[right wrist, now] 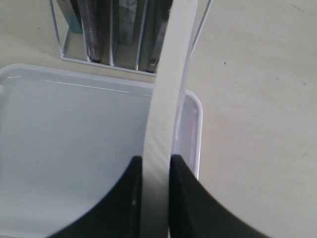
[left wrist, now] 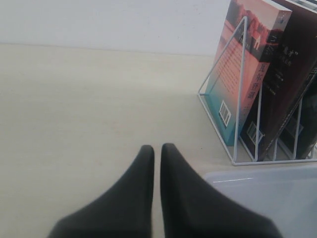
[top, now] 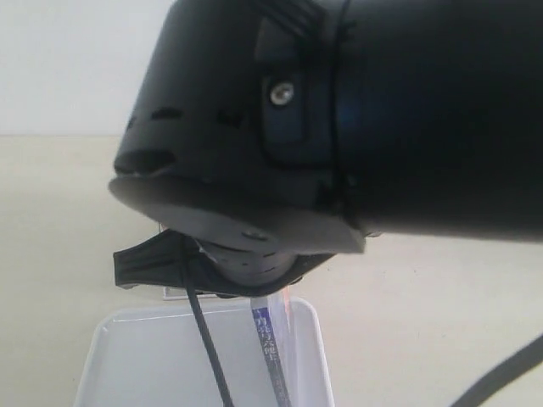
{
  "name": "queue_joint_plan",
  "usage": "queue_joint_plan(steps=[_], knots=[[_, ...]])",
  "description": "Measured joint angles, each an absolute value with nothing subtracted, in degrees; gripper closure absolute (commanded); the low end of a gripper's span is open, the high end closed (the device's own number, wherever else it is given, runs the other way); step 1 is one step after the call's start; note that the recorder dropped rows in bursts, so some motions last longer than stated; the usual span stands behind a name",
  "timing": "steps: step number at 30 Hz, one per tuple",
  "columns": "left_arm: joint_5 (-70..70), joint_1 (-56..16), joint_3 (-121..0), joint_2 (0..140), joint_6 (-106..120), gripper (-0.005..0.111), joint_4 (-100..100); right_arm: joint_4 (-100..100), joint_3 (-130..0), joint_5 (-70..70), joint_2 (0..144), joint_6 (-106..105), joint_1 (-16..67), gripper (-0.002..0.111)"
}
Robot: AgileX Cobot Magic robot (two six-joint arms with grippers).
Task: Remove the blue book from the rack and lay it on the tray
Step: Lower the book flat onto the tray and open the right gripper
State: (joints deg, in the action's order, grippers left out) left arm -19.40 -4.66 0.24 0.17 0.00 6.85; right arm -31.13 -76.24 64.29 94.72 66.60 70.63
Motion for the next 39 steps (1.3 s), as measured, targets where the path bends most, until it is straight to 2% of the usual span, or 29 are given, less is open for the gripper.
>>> queue_joint_plan(steps=[7,10,14,16,39], knots=[[-19.40,-4.66,0.24,0.17,0.00,0.103,6.85,-31.02,-76.24,63.92,94.83,66.60,70.63,0.105],[-19.40,-4.66,0.24,0.17,0.00,0.103,6.85,-31.02,-76.24,63.69,94.83,66.60,70.63,0.093],[-19.40,-4.66,0.24,0.17,0.00,0.103,6.85,-30.22,-76.24,62.01,95.23,66.71,70.63,0.068],[-19.40,-4.66,0.24,0.17,0.00,0.103,6.85,-29.21,-75.86,61.27,95.98,66.87,70.63,0.063],[-19.40,-4.66,0.24,0.17,0.00,0.103,6.85,-28.37,-75.74,48.45,96.44,68.81,70.63,0.064]])
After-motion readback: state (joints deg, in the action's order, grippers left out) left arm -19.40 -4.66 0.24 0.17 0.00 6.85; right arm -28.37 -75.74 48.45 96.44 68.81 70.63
